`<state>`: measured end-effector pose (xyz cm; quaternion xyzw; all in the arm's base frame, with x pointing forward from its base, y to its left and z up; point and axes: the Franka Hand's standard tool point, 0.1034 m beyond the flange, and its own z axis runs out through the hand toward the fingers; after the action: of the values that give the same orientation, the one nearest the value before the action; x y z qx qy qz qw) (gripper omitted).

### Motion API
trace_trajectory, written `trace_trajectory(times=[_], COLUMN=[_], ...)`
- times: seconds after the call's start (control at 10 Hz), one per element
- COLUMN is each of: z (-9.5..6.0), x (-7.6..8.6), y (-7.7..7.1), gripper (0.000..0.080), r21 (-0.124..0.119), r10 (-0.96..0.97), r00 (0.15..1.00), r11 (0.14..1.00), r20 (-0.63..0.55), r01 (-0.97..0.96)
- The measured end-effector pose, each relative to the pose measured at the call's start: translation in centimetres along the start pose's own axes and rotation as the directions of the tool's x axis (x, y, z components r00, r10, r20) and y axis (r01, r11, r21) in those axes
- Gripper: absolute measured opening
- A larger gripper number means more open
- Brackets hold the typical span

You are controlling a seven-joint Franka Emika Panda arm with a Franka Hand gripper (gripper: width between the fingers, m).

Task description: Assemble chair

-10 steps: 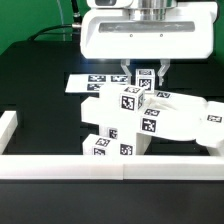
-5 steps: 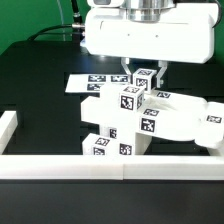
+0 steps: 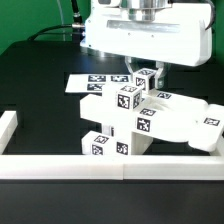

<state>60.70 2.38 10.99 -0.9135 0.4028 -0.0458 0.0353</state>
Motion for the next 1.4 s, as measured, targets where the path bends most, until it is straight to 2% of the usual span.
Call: trace_trajectory(times=[0.4,0.5,0.6,0.7,0.8,0.9,1.2,1.4], z=[-0.01,0.01,0.02,0.03,0.05,0.05,0.08,0.11], x=[-0.15,-0.15,-0.16,-0.17,-0.23,-0.24,-0.33,-0.32], y=[-0.17,-0.15,-0.14,-0.13,-0.09,-0.10,-0.16,-0.12], gripper=[0.0271,0.0271,0.0358,0.0495,0.0495,0.0620,0.0648,0.0649], r21=[0.008,0.008,0.008,0.007,0.005,0.005,0.001,-0.007], r10=[0.194,0.180,0.164,0.137,0.119,0.061,-0.183,-0.346], r00=[0.981,0.984,0.986,0.990,0.993,0.998,0.983,0.938], r11=[0.981,0.984,0.986,0.990,0.993,0.998,0.983,0.938], r20=[0.009,0.009,0.009,0.010,0.011,0.011,0.005,0.003], r01=[-0.194,-0.180,-0.164,-0.138,-0.119,-0.062,0.183,0.346])
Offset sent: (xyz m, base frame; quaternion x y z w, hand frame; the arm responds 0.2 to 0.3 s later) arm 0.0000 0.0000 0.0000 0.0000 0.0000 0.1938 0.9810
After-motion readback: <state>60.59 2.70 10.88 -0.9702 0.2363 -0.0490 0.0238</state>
